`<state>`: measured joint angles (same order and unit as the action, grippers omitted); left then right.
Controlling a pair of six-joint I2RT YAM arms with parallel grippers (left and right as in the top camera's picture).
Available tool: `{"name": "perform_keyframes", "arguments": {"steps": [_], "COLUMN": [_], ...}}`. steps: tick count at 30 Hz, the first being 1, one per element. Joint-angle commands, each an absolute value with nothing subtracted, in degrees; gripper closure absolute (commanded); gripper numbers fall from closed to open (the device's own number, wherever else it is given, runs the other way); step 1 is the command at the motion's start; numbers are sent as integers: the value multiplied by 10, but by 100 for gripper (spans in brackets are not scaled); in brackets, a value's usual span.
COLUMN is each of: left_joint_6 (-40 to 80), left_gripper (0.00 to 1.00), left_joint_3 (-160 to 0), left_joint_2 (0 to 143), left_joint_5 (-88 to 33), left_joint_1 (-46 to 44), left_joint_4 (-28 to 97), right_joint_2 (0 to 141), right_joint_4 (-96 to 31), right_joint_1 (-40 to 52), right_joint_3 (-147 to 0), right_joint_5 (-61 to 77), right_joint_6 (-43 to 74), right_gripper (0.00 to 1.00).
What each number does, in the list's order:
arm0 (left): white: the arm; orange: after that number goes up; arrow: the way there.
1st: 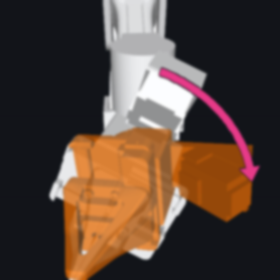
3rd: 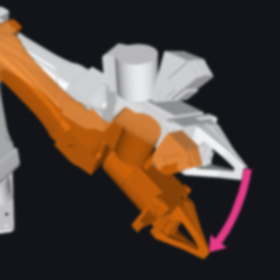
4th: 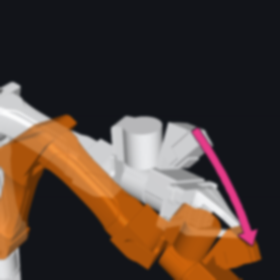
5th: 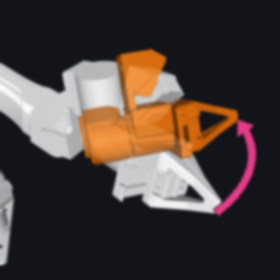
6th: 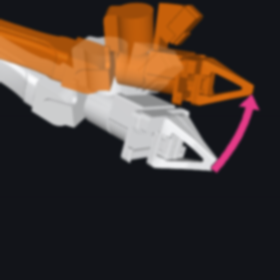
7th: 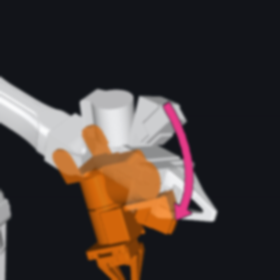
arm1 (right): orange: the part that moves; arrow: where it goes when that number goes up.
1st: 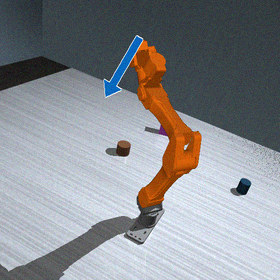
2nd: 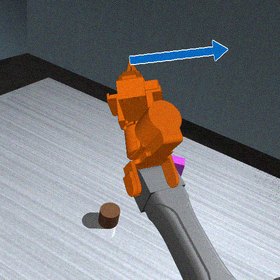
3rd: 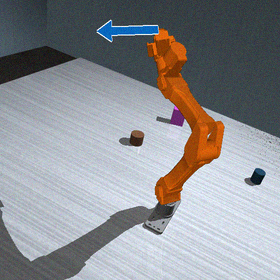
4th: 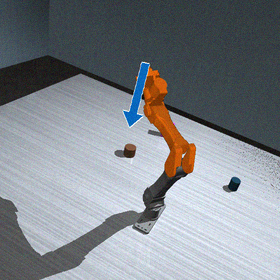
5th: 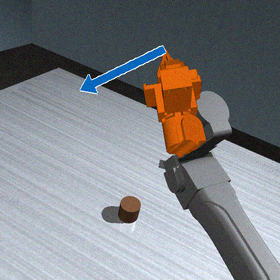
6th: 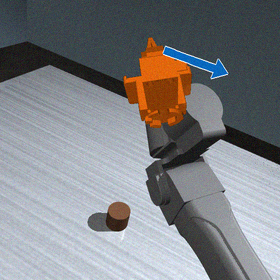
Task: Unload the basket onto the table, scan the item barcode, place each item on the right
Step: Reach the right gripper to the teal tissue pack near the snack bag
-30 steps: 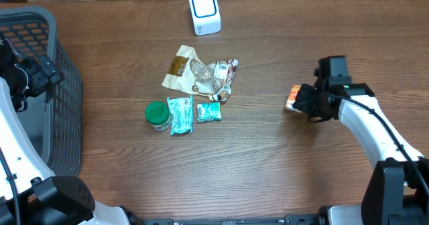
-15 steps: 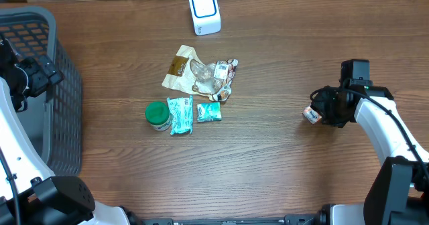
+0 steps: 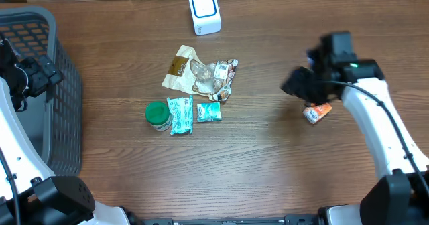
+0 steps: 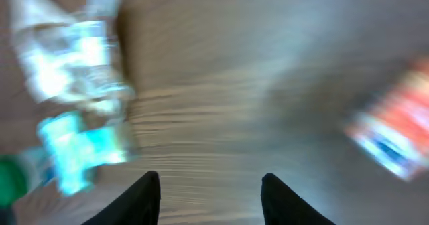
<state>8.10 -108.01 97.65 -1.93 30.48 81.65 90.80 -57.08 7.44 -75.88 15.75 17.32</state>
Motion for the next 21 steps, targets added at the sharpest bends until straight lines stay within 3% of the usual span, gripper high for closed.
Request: {"name": "perform_keyframes", "arguments": {"steps": [1, 10, 21], "left_joint_6": [70, 70, 70], "left_gripper": [0, 0, 0], "left_joint_3": [-1078, -1078, -1078], "left_joint_2": [983, 983, 983], "left_joint_5": [-13, -13, -13], "left_joint_1": [308, 308, 308], "left_joint_4": [816, 816, 816], "right_joint_2": [911, 1005, 1139], "right_joint_4": [-561, -459, -449], "right_joint_1": [158, 291, 295], "right_joint_3": [-816, -841, -842], "right_joint_5": [144, 144, 199], "right_joint_6": [147, 147, 82], "right_gripper": [49, 47, 48]}}
